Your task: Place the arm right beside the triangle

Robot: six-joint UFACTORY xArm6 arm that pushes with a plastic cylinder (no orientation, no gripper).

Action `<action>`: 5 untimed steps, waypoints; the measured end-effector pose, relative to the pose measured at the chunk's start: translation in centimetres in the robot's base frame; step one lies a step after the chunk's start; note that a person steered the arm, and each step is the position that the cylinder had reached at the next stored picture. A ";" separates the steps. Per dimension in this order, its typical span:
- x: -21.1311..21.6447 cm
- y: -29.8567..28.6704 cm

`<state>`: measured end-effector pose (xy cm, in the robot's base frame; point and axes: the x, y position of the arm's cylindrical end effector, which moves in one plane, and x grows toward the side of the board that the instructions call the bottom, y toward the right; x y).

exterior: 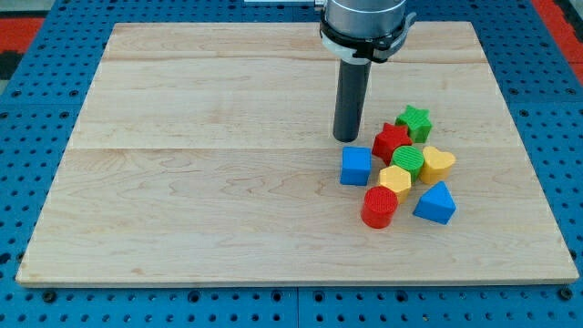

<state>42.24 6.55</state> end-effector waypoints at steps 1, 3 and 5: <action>3.4 -1.1; 11.2 -3.6; 18.7 5.8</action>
<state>60.95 12.40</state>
